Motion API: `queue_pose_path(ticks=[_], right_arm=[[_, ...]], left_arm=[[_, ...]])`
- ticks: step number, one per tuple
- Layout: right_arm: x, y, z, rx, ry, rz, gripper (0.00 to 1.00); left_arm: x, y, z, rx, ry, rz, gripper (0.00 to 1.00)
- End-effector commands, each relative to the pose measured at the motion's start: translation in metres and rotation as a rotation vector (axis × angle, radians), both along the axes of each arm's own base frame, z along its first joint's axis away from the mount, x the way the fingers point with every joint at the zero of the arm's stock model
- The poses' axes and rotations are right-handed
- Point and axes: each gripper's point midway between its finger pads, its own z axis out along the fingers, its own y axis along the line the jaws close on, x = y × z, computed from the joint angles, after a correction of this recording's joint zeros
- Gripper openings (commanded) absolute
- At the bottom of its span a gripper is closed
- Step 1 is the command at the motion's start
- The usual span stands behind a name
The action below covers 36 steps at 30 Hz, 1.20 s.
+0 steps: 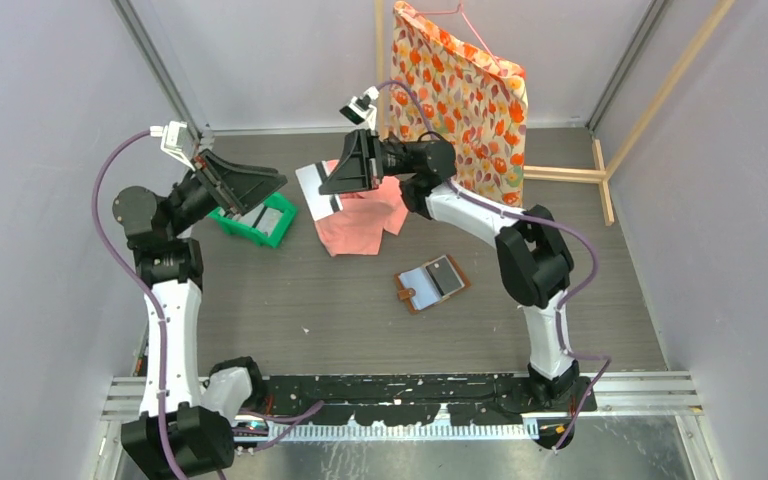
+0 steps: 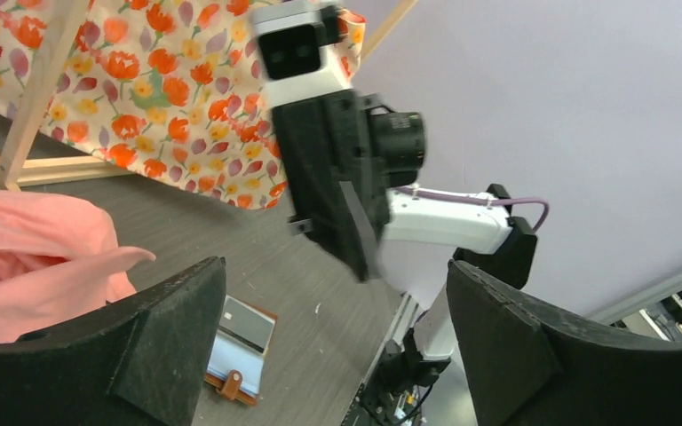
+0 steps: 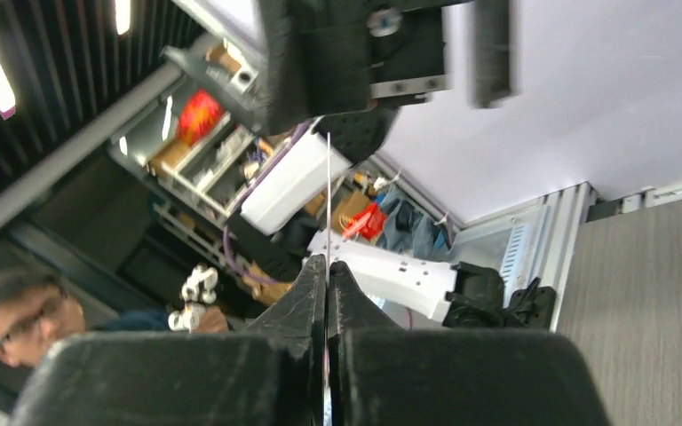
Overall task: Put the credit cards into the card holder
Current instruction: Insert the credit card into the card holder.
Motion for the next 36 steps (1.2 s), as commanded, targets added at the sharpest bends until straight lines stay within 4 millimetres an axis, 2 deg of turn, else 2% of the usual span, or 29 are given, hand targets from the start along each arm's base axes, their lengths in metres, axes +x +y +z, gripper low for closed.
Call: queue_pose_path(ticks=[1, 4, 7, 11, 14, 16, 18, 22, 24, 25, 27, 28, 32, 34, 36], right_arm=[[-0.075, -0.033, 0.053, 0.082, -0.258, 0.123, 0.01], [-0.102, -0.041, 0.057, 0.062, -0.326, 0.185, 0.01], [-0.119, -0.048, 0.054, 0.042, -0.387, 0.229, 0.01], [-0.128, -0.057, 0.044, 0.012, -0.448, 0.257, 0.01], [-0.125, -0.061, 0.027, -0.033, -0.479, 0.27, 0.01], [-0.108, -0.066, 0.012, -0.072, -0.446, 0.232, 0.01], [-0.08, -0.076, -0.004, -0.12, -0.375, 0.148, 0.01], [-0.025, -0.114, -0.039, -0.236, -0.186, -0.069, 0.01], [0.001, -0.139, -0.068, -0.329, -0.171, -0.22, 0.01], [0.004, -0.154, -0.098, -0.473, -0.152, -0.293, 0.02], [-0.002, -0.18, -0.132, -0.755, -0.351, -0.356, 0.05], [-0.002, -0.187, -0.138, -0.803, -0.374, -0.381, 0.05], [-0.031, -0.216, -0.165, -0.867, -0.446, -0.324, 0.05], [-0.046, -0.233, -0.18, -0.922, -0.5, -0.277, 0.04], [-0.06, -0.243, -0.195, -0.957, -0.52, -0.232, 0.02]], left_arm=[[-0.006, -0.002, 0.007, 0.006, -0.024, -0.004, 0.99], [-0.013, -0.006, 0.016, -0.035, -0.048, -0.025, 1.0], [-0.025, -0.013, 0.025, -0.04, -0.08, -0.067, 1.0], [-0.046, -0.025, 0.036, -0.036, -0.132, -0.135, 1.0], [-0.051, -0.029, 0.032, -0.044, -0.103, -0.149, 1.0], [-0.042, -0.028, 0.016, -0.074, 0.018, -0.131, 1.0], [-0.034, -0.027, -0.003, -0.083, 0.117, -0.112, 1.0], [-0.029, -0.033, -0.036, -0.075, 0.209, -0.115, 1.0], [-0.025, -0.036, -0.055, -0.061, 0.261, -0.093, 1.0], [-0.024, -0.04, -0.063, -0.053, 0.278, -0.091, 1.0], [-0.023, -0.053, -0.077, -0.045, 0.304, -0.102, 0.99], [-0.024, -0.063, -0.085, -0.042, 0.32, -0.114, 0.98], [-0.032, -0.105, -0.117, 0.003, 0.39, -0.164, 0.91], [-0.034, -0.123, -0.139, 0.037, 0.44, -0.16, 0.79], [-0.04, -0.141, -0.163, 0.071, 0.496, -0.171, 0.73]])
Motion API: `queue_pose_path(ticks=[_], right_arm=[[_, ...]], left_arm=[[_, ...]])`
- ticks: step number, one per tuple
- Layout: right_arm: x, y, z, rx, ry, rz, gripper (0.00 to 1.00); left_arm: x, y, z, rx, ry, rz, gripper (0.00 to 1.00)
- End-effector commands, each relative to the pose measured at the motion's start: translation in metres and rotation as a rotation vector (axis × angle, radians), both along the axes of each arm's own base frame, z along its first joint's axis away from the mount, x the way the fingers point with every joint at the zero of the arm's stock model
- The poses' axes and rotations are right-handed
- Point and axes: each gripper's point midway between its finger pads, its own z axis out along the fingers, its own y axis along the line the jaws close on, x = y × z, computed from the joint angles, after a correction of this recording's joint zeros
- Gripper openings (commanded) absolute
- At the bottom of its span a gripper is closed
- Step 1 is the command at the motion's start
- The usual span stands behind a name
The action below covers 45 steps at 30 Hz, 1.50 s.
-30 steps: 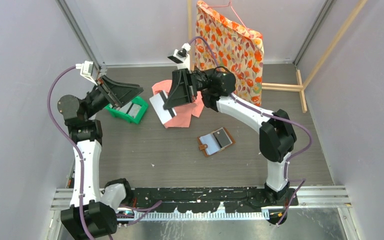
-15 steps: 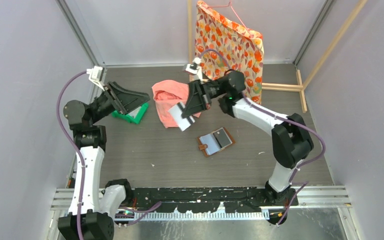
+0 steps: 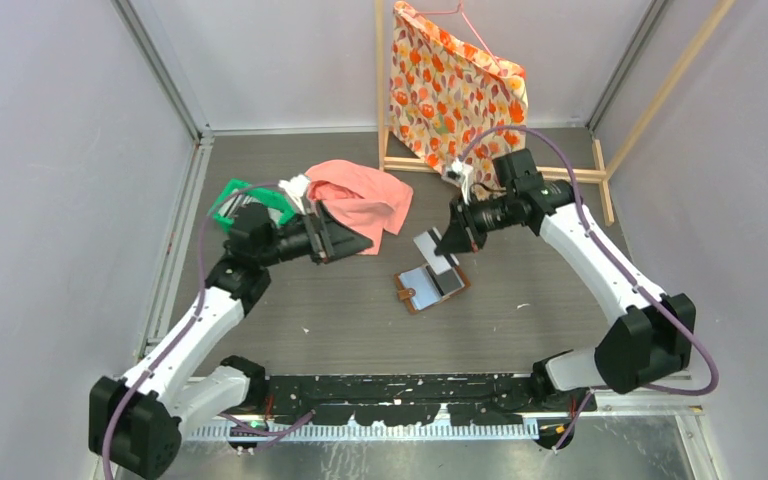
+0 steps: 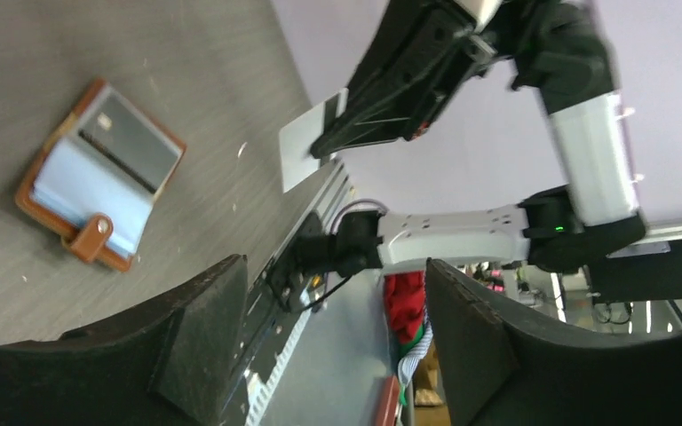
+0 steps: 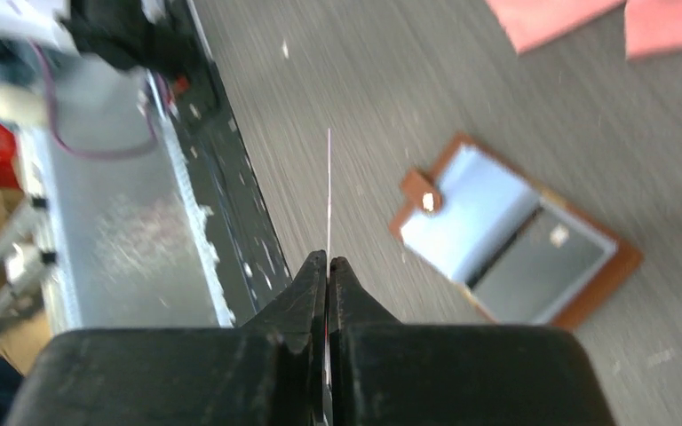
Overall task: Put the credit cards into the card holder
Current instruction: Insert the credit card into the card holder.
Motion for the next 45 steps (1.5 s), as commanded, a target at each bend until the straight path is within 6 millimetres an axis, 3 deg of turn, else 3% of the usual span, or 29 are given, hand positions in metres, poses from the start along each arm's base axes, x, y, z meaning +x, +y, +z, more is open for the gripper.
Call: queue_pose_path(ticks=[1, 10, 12, 17, 24, 31, 38, 45], right_arm=[[-0.051, -0.045, -0.055, -0.225, -0.011, 0.155, 0.02], [-0.047, -0.051, -0.103, -0.268, 0.172, 0.112, 0.01], [-0.044, -0.051, -0.109, -0.28, 0.214, 0.111, 0.01], [-0.03, -0.052, -0.12, -0.311, 0.256, 0.077, 0.01], [-0.009, -0.058, -0.125, -0.318, 0.274, 0.003, 0.01], [0.006, -0.064, -0.13, -0.322, 0.291, -0.048, 0.01], [0.004, -0.054, -0.14, -0.272, 0.391, -0.028, 0.01], [0.016, -0.046, -0.15, -0.245, 0.447, -0.025, 0.01]], left_arm=[[0.002, -0.03, -0.045, 0.096, 0.047, 0.043, 0.7], [-0.013, -0.093, -0.113, 0.212, 0.133, -0.025, 0.26], [-0.012, -0.104, -0.126, 0.242, 0.152, -0.042, 0.22], [-0.003, -0.122, -0.163, 0.302, 0.189, -0.051, 0.18], [0.011, -0.134, -0.184, 0.361, 0.177, -0.056, 0.17], [0.021, -0.13, -0.206, 0.469, 0.174, -0.025, 0.17], [0.025, -0.122, -0.227, 0.548, 0.181, -0.006, 0.16], [0.029, -0.114, -0.244, 0.624, 0.179, 0.012, 0.15]])
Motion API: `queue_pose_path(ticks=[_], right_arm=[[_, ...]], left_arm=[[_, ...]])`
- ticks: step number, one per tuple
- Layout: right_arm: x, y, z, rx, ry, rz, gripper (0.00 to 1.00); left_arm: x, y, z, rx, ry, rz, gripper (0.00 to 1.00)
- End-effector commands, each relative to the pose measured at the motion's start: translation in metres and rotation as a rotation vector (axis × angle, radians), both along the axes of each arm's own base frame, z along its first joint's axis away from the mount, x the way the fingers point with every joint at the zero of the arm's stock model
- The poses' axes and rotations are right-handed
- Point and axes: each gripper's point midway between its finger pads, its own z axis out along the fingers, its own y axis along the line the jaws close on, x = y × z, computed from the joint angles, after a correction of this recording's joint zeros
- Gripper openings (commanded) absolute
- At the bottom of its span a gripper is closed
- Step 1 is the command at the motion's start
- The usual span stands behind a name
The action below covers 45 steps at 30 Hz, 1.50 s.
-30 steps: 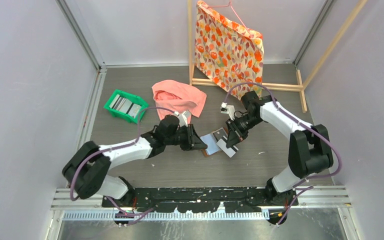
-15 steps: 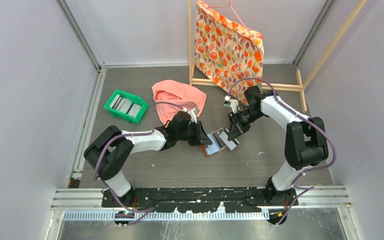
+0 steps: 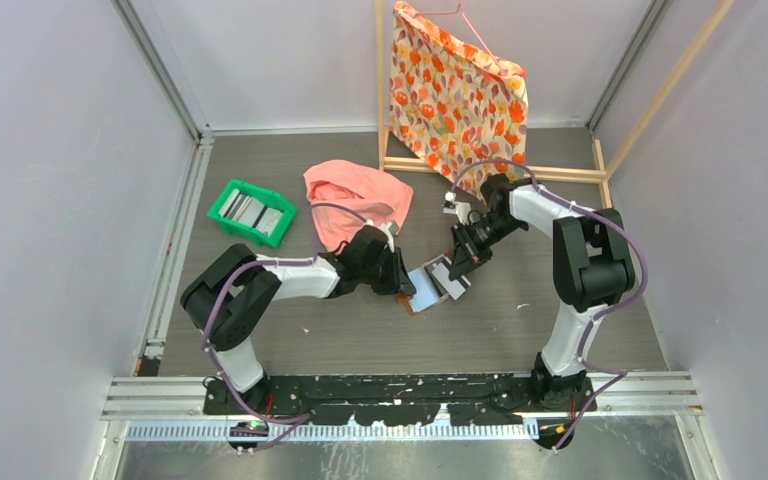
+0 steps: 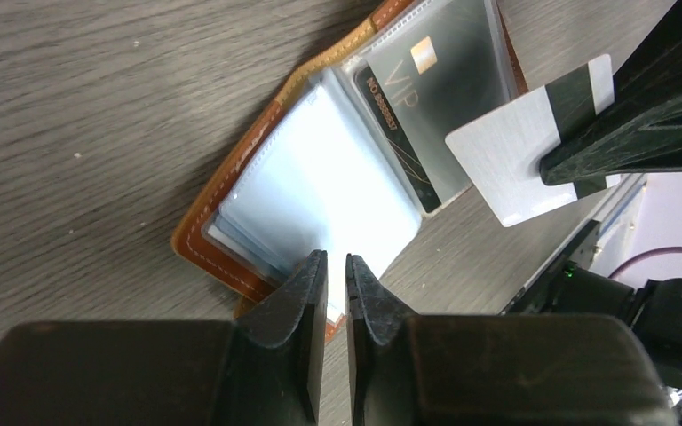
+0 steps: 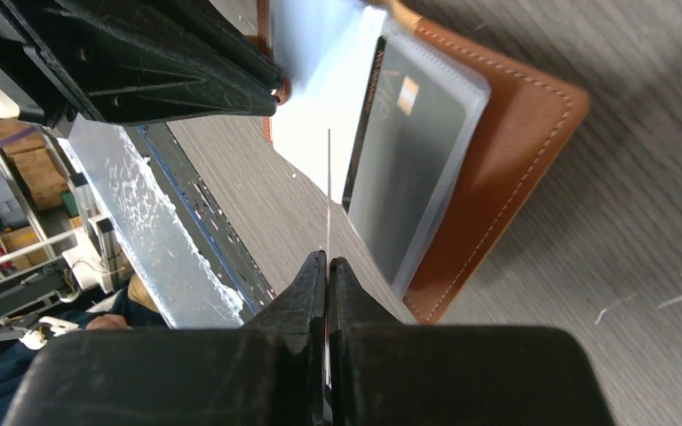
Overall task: Put the credit cards into the card holder
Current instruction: Insert the credit card into the card holder.
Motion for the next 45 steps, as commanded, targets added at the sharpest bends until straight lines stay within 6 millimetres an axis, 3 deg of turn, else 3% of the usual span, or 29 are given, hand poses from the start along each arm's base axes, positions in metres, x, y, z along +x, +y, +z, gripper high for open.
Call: queue_pose_path(ticks=[1, 9, 31, 45], right_arm=[[0.015, 0.011, 0.008, 0.057, -0.009, -0.011, 0.01], [0.016, 0.016, -0.003, 0.062, 0.03, -0.009, 0.01], [0.023, 0.029, -0.027, -0.015, 0.028, 0.001, 0.02], [0.013, 0.04, -0.021, 0.055, 0.08, 0.051, 0.02]], left_arm=[[0.011, 0.002, 0.0, 0.058, -0.055, 0.004, 0.15], [0.006, 0.016, -0.017, 0.118, -0.028, 0.026, 0.12], [0.001, 0.011, -0.015, 0.089, -0.017, 0.002, 0.11], [0.001, 0.01, -0.015, 0.081, -0.014, -0.004, 0.1]])
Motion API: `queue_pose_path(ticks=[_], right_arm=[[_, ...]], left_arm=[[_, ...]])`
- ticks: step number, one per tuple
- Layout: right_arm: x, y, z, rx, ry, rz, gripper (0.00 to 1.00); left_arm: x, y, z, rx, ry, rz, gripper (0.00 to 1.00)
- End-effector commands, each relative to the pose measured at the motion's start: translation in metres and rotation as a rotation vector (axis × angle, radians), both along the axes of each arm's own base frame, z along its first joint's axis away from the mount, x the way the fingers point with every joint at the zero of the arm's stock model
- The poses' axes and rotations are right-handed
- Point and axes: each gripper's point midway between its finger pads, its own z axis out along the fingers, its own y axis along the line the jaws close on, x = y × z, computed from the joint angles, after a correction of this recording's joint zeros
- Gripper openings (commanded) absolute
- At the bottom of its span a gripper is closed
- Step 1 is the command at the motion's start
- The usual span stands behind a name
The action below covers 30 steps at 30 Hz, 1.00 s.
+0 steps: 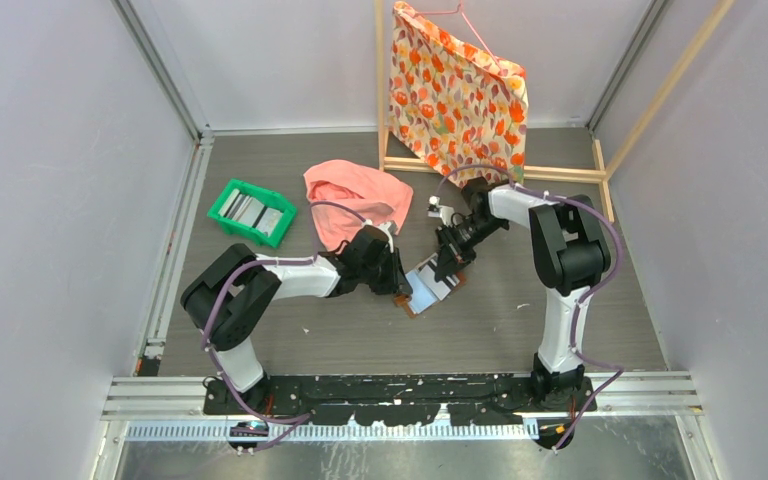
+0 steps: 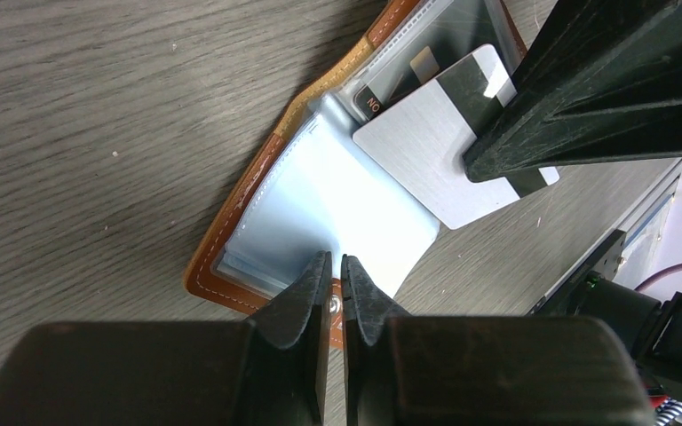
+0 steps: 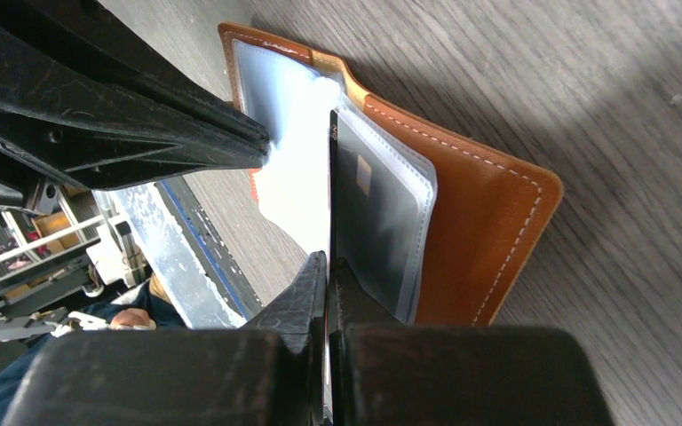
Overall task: Put the credit cards into the card holder
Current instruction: Insert the credit card into the card holder.
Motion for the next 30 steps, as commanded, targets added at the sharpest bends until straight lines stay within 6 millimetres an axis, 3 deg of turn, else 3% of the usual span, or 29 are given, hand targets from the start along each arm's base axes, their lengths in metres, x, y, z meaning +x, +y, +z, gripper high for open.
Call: queue_pose_path(ticks=[1, 10, 19, 30], right_arm=[[-0.001, 0.009, 0.011, 0.061, 0.0, 0.04, 0.01], [-0.002, 0.005, 0.015, 0.057, -0.018, 0.068, 0.01], [0.003, 0.002, 0.004, -0.001, -0.013, 0.03, 0.01], [-0.007, 0.014, 0.009, 0.066, 0.033, 0.08, 0.01]], left_arm=[[-0.003, 0.003, -0.007, 0.023, -0.006, -0.016, 0.1], [-0.003, 0.006, -0.009, 0.041, -0.003, -0.018, 0.1], [-0.004, 0.004, -0.008, 0.037, -0.002, -0.026, 0.1], [-0.005, 0.003, -0.008, 0.033, -0.001, -0.04, 0.1]])
